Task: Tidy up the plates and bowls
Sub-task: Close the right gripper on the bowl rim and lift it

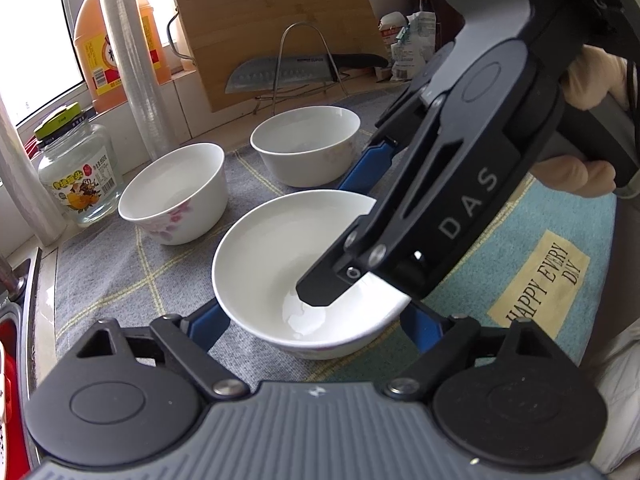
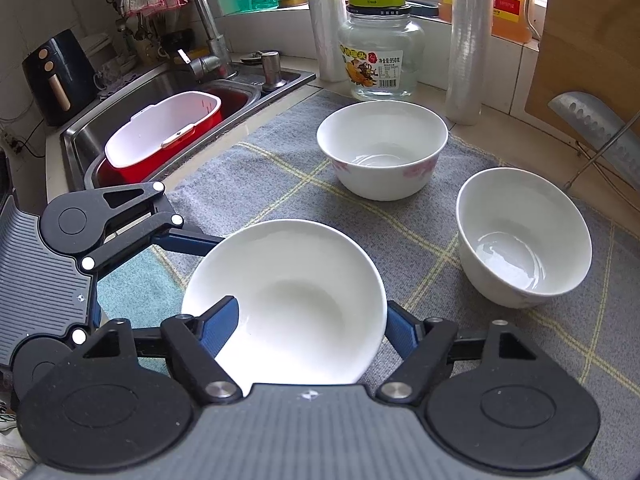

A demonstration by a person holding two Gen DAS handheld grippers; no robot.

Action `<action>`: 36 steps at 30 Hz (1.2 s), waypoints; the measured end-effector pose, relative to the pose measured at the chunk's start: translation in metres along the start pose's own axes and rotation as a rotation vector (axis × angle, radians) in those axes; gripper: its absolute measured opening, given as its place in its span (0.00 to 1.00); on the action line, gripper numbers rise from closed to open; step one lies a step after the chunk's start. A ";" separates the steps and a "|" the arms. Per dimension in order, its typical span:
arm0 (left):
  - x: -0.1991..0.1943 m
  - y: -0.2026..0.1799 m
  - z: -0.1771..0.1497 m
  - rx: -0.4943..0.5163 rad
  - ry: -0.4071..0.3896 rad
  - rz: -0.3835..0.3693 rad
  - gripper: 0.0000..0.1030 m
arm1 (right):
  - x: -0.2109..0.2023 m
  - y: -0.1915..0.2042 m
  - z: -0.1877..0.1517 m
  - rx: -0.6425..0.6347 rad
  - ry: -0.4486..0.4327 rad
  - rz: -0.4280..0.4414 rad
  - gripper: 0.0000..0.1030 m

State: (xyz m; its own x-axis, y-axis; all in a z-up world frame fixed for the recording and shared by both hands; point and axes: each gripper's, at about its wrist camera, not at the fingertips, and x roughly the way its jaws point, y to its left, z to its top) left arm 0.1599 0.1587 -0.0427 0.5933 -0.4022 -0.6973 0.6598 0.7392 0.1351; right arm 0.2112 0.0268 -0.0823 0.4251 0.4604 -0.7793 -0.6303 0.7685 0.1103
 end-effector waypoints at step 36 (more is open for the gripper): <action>0.028 -0.050 0.056 0.104 -0.048 -0.134 0.88 | -0.068 -0.051 -0.041 0.121 -0.040 -0.112 0.79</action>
State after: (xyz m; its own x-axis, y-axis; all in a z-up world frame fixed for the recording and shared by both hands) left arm 0.1700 0.0800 -0.0297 0.5163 -0.5209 -0.6798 0.7775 0.6180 0.1169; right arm 0.1879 -0.0622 -0.0605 0.5155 0.3842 -0.7659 -0.4958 0.8628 0.0991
